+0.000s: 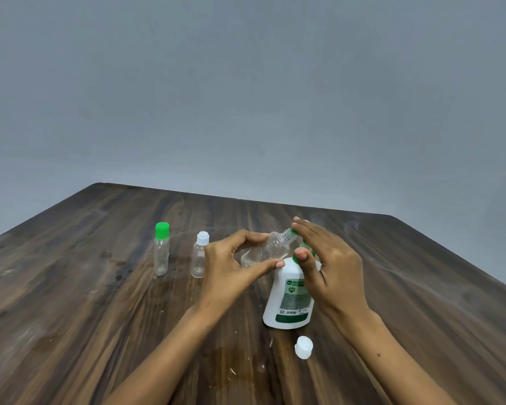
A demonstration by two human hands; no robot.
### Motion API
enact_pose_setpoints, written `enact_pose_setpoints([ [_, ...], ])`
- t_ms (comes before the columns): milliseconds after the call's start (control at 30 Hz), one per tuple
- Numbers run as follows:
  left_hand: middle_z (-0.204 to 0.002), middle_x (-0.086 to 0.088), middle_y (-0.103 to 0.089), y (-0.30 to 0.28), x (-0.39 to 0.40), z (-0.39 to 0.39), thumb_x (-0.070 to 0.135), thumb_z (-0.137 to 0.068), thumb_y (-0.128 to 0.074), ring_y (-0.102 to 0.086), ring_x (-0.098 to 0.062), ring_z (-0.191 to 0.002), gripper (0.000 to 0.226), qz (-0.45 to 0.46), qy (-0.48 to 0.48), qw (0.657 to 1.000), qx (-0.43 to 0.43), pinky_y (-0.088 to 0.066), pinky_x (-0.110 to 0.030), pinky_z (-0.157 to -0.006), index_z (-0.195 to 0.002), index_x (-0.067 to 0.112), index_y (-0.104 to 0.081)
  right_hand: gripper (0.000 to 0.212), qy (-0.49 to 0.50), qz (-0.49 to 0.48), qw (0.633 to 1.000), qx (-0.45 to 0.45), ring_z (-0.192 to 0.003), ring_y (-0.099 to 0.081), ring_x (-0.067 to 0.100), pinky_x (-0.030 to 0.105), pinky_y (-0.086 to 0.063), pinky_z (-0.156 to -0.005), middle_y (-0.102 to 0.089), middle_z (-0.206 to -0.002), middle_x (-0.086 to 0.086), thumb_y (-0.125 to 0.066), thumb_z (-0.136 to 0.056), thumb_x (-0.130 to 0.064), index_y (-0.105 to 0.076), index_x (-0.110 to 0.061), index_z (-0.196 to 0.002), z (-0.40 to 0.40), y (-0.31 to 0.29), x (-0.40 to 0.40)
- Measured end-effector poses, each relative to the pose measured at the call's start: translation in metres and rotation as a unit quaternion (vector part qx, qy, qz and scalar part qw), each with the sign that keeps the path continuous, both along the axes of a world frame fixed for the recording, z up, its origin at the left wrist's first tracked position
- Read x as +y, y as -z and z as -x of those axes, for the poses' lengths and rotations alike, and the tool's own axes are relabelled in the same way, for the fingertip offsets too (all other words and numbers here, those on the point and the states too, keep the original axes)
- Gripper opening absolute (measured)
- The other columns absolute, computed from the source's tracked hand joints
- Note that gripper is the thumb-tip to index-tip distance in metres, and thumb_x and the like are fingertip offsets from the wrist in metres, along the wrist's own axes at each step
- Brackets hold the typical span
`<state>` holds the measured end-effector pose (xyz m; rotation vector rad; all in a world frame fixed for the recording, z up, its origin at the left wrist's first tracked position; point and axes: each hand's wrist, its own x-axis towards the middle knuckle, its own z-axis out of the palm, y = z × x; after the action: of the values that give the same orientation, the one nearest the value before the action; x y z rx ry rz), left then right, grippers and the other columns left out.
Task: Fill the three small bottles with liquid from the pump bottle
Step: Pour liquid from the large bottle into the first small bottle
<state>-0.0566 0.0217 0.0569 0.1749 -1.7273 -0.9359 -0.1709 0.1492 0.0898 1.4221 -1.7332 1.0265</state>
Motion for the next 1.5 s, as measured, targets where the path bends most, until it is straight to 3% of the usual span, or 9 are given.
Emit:
enact_pose_setpoints([
  [300,-0.097,0.009,-0.074,-0.001,0.001,0.000,0.020,-0.059,-0.092,-0.069,-0.001,-0.093,0.044,0.012,-0.006,1.000,0.008,-0.054,-0.016,-0.083,-0.098,0.009,-0.073,0.079,-0.009,0.020,0.999,-0.027,-0.110,-0.062,0.018,0.037,-0.054,-0.085,-0.067,-0.116,0.002,-0.019,-0.094,-0.068,-0.071,-0.011,-0.110,-0.002,0.002,-0.001],
  [533,-0.097,0.009,-0.074,0.000,-0.002,0.000,0.023,-0.059,-0.092,-0.069,0.000,-0.093,0.045,0.014,-0.008,1.000,0.005,-0.055,-0.015,-0.082,-0.098,0.008,-0.074,0.078,0.016,0.018,1.000,-0.016,-0.102,-0.065,0.017,0.032,-0.054,-0.082,-0.069,-0.111,0.003,-0.020,-0.095,-0.066,-0.072,-0.009,-0.107,-0.003,0.007,-0.006],
  [767,-0.097,0.011,-0.073,-0.002,0.000,-0.002,0.029,-0.060,-0.090,-0.069,0.000,-0.093,0.045,0.009,-0.008,1.000,0.001,-0.054,-0.015,-0.082,-0.098,0.011,-0.074,0.080,0.003,-0.012,1.000,-0.003,-0.116,-0.058,0.017,0.033,-0.047,-0.094,-0.064,-0.123,0.003,-0.019,-0.094,-0.068,-0.068,-0.010,-0.116,0.001,-0.002,-0.001],
  [1000,-0.097,0.009,-0.074,0.000,0.000,-0.001,0.028,-0.060,-0.090,-0.069,-0.001,-0.093,0.046,0.007,-0.008,1.000,0.003,-0.055,-0.016,-0.082,-0.097,0.007,-0.074,0.079,0.019,-0.001,1.000,-0.021,-0.108,-0.063,0.016,0.027,-0.047,-0.089,-0.068,-0.116,0.002,-0.020,-0.094,-0.068,-0.071,-0.011,-0.111,-0.002,0.007,-0.004],
  [1200,-0.096,0.009,-0.074,-0.002,0.000,-0.001,0.024,-0.059,-0.092,-0.069,-0.001,-0.093,0.044,-0.001,-0.010,1.000,0.010,-0.054,-0.016,-0.083,-0.095,0.008,-0.074,0.080,-0.004,-0.005,1.000,-0.022,-0.111,-0.062,0.017,0.035,-0.052,-0.088,-0.066,-0.119,0.001,-0.019,-0.093,-0.069,-0.071,-0.011,-0.112,0.000,-0.004,0.000],
  [1500,-0.096,0.010,-0.074,-0.001,0.001,0.000,0.023,-0.059,-0.092,-0.069,0.000,-0.093,0.044,0.000,-0.008,1.000,0.014,-0.054,-0.015,-0.083,-0.095,0.006,-0.073,0.079,-0.008,-0.005,1.000,-0.028,-0.112,-0.061,0.016,0.033,-0.052,-0.088,-0.066,-0.120,0.001,-0.020,-0.093,-0.069,-0.070,-0.012,-0.113,0.000,-0.002,0.001],
])
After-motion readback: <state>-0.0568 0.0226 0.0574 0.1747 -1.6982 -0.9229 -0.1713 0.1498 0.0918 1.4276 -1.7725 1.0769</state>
